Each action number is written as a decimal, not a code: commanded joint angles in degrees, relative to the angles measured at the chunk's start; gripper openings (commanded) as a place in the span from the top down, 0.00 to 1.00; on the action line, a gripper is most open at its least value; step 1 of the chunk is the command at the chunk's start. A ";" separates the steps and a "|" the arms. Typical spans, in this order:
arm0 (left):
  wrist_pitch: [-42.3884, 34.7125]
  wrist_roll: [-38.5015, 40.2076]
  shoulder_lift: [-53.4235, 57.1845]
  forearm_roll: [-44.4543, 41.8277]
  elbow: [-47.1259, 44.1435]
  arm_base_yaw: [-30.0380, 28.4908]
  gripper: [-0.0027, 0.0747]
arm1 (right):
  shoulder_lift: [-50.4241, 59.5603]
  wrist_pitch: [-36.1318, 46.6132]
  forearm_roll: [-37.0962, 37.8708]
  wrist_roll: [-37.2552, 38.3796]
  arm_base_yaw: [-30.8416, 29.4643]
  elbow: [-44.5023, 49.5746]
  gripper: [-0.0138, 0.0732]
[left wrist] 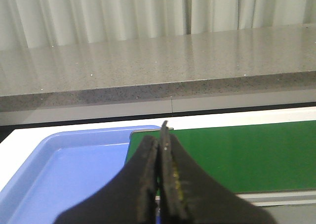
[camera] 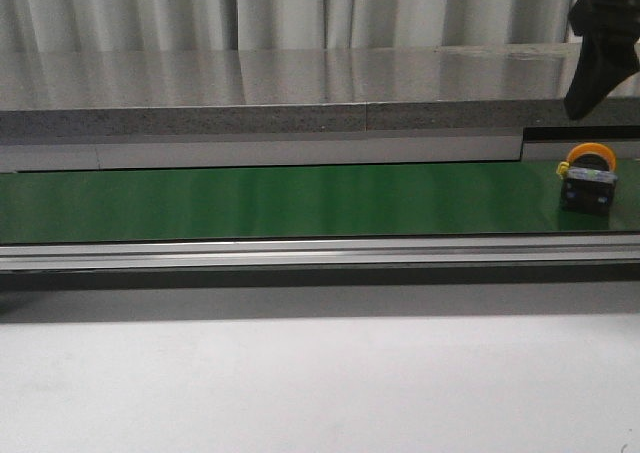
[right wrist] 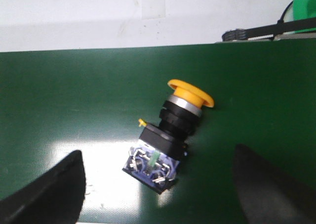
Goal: Move button from left to right
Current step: 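Lower the right gripper over the button at the belt's end, then grasp the button with the right gripper and move it over the green bin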
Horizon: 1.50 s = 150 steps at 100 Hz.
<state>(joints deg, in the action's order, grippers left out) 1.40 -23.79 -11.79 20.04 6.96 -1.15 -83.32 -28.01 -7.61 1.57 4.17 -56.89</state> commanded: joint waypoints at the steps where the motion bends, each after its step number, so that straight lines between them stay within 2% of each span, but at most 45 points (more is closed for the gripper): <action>1: -4.50 0.07 -0.67 0.59 1.62 0.43 0.99 | -0.36 3.36 -0.28 -0.19 -0.16 -2.24 0.15; 22: -4.50 0.07 -0.67 0.59 1.62 0.43 0.99 | -4.85 3.42 0.34 -0.19 -1.26 -2.31 0.15; 30: -4.50 0.07 -0.67 0.59 1.62 0.43 0.99 | -6.11 3.42 0.54 -0.19 -2.37 -2.31 0.19; 53: -4.50 0.07 -0.67 0.59 1.62 0.43 0.99 | -6.68 3.26 0.64 -0.19 -5.83 -2.31 0.51; 66: -4.50 0.07 -0.67 0.59 1.62 0.43 0.99 | -6.68 2.85 1.13 -0.19 -5.95 -2.31 0.62; 91: -4.50 0.07 -0.67 0.59 1.62 0.43 0.99 | -6.59 -1.59 1.13 -0.24 -5.95 -4.12 0.63; 123: -4.50 0.07 -0.67 0.59 1.62 0.43 0.99 | -6.59 -12.87 1.58 -6.82 -6.00 -16.16 0.63; 150: -4.50 0.07 -0.67 0.59 1.62 0.43 0.99 | -6.59 -12.69 1.95 -10.21 -12.40 -20.78 0.63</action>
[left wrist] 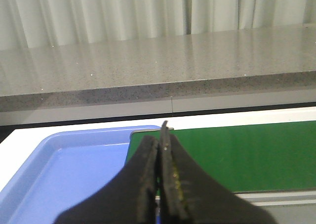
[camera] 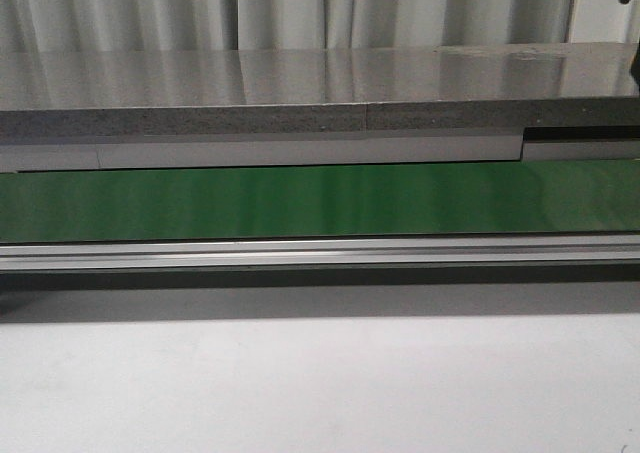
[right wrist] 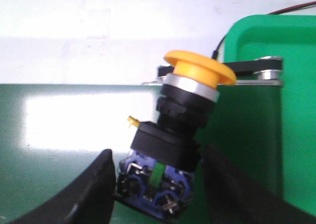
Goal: Move button from left to right
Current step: 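Grasp the button with the right gripper and move it over the green bin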
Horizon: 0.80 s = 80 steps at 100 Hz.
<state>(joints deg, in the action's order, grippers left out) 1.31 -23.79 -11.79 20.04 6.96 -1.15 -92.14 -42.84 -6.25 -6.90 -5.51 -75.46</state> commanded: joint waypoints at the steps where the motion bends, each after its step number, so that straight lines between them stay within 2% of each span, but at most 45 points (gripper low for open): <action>1: -4.41 0.07 -0.67 0.59 1.62 0.43 0.99 | 2.23 2.15 0.60 -1.92 -2.96 -2.22 0.63; 22: -4.41 0.07 -0.67 0.59 1.62 0.43 0.99 | 0.93 2.39 0.60 -5.53 -10.37 -2.22 0.63; 44: -4.41 0.07 -0.67 0.59 1.62 0.43 0.99 | -3.13 3.17 0.66 -6.07 -16.72 -2.22 0.63; 80: -4.41 0.07 -0.67 0.59 1.62 0.43 0.99 | -12.01 3.11 0.88 -7.06 -19.08 -2.22 0.63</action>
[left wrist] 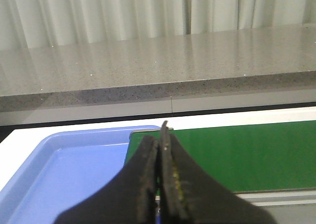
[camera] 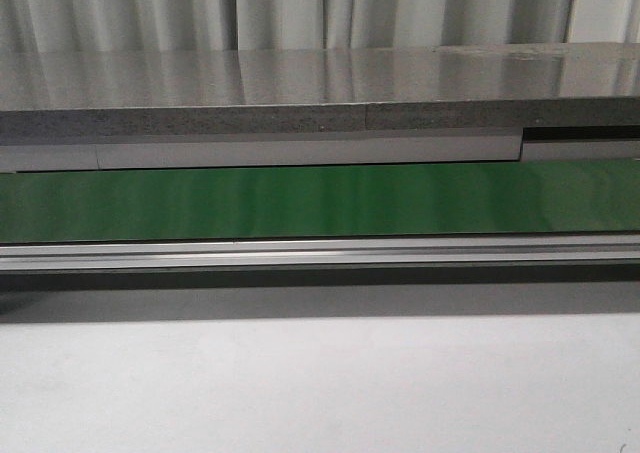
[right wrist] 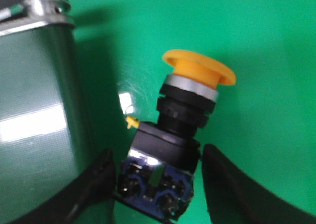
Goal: Move button from left to right
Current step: 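Grasp the button with the right gripper and move it over the green bin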
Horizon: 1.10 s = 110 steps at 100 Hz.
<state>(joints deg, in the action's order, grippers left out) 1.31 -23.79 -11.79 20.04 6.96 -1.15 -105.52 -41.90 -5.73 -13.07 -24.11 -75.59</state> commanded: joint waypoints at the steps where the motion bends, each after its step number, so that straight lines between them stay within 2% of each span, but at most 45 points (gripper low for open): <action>1: -4.41 0.07 -0.67 0.59 1.62 0.43 0.99 | 1.09 2.11 0.35 -0.89 -0.47 -2.08 0.63; 30: -4.41 0.07 -0.67 0.59 1.62 0.43 0.99 | -0.64 2.24 0.48 -0.89 -0.47 -2.08 0.62; 66: -4.41 0.07 -0.67 0.59 1.62 0.43 0.99 | -0.64 2.23 0.48 -0.89 -0.47 -2.08 0.36; 88: -4.41 0.07 -0.67 0.59 1.62 0.43 0.99 | -0.64 2.30 0.48 -0.89 -0.47 -2.08 0.30; 110: -4.41 0.07 -0.67 0.59 1.62 0.43 0.99 | 0.41 2.73 0.02 -0.89 -0.47 -2.08 0.30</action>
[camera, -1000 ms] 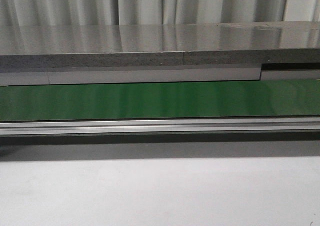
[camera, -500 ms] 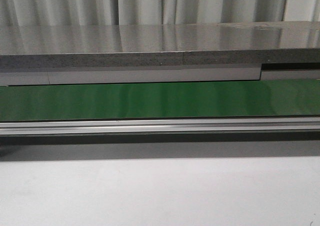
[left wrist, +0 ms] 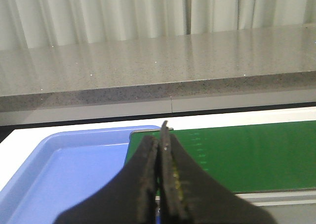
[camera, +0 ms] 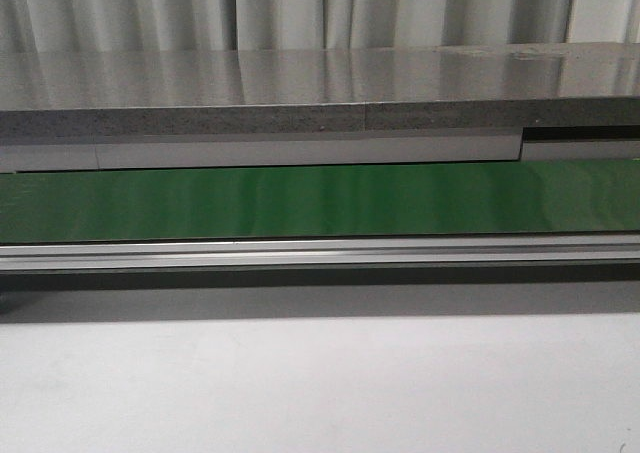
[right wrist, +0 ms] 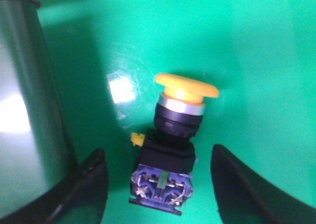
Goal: Move button from left to right
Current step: 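Grasp the button with the right gripper and move it over the green bin, then release the button into the green bin and raise the right gripper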
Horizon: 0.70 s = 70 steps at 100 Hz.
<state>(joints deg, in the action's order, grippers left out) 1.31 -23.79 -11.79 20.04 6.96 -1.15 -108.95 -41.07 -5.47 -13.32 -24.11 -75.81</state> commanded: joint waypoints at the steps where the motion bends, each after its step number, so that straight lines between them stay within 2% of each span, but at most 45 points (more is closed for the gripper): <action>1: -4.41 0.07 -0.67 0.59 1.62 0.43 0.99 | 4.05 2.01 -0.33 -0.64 -0.47 -1.87 0.30; 31: -4.41 0.07 -0.67 0.59 1.62 0.43 0.99 | 12.09 8.21 -5.41 -0.64 1.73 -1.87 0.30; 70: -4.41 0.07 -0.67 0.59 1.62 0.43 0.99 | 24.59 13.06 -6.59 -0.64 14.49 0.46 0.30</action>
<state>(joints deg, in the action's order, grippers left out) 1.31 -23.79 -11.79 20.04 6.96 -1.15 -89.48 -32.29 -11.27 -13.40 -12.18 -75.34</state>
